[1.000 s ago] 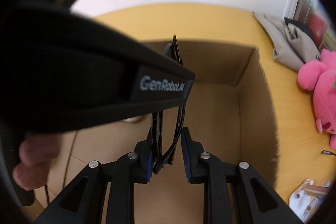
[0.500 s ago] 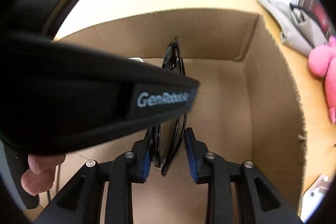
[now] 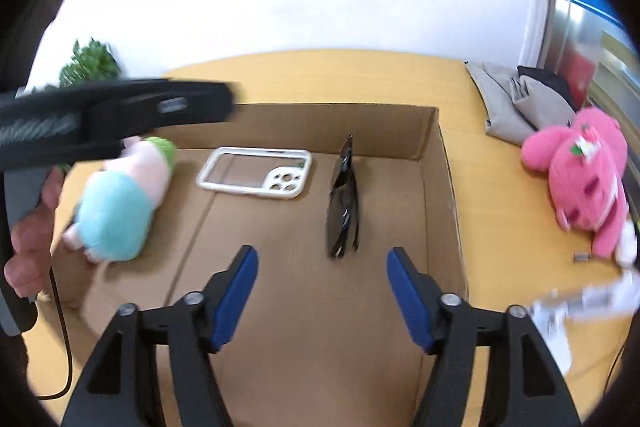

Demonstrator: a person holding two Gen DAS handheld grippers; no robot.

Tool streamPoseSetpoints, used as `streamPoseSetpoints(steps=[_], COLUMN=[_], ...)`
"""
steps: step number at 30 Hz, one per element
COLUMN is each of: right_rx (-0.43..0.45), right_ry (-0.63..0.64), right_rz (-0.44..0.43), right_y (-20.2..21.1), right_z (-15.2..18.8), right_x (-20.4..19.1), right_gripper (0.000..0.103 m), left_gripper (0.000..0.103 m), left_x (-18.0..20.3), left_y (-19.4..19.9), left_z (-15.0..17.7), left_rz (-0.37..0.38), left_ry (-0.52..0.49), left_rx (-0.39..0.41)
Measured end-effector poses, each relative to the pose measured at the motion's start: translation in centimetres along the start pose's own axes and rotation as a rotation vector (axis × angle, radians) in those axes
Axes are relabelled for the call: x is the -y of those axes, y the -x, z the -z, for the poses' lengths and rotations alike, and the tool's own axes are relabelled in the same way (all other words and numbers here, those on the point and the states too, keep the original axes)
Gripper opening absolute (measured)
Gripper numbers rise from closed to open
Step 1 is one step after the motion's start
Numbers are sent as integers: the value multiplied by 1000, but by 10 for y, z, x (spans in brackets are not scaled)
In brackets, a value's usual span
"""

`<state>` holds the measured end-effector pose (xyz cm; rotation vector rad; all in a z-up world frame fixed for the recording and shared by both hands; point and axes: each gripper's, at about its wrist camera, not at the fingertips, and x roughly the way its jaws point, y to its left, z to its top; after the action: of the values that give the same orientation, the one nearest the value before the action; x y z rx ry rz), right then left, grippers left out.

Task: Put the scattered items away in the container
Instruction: 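Open the right gripper to drop the sunglasses and withdraw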

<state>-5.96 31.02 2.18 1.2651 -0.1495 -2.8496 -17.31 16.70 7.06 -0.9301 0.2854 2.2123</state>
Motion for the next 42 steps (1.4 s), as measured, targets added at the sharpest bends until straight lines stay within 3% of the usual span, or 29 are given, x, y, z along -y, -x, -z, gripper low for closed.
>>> streamPoseSetpoints(steps=[4,7,11,16,21,23,25,28,42], right_rx=[33,31,23,56,163,207,272,265,269], right_ry=[-2,-33,-33,8,10,26,43,47,45], right_rz=[20,12,50,101,108,104,100,99,101], right_y=[24,10,-5,-8,-5,-3,0,-2,1], right_z=[36,47,72,97,106,110,116,119,116], right_x=[-10,-4,-8,-18,-22,-25,-26,-27,-28], right_gripper=[72,72,72,74,82,85,85,86,86], left_gripper=[88,88,88,88,89,103,103,103,103], left_x=[-4,-15,-29,-38,-46,-53,-58,-58,-61], left_y=[39,53,46,46,39,40,43,48,46], left_z=[50,93,141,179,205,214,224,235,235], left_rz=[-51,-104,-130,-157,-237,-236,-266,-271,-264], left_ry=[4,24,103,150,168,212,256,250,264], left_rx=[24,10,-67,-58,-9,38,110,191,191])
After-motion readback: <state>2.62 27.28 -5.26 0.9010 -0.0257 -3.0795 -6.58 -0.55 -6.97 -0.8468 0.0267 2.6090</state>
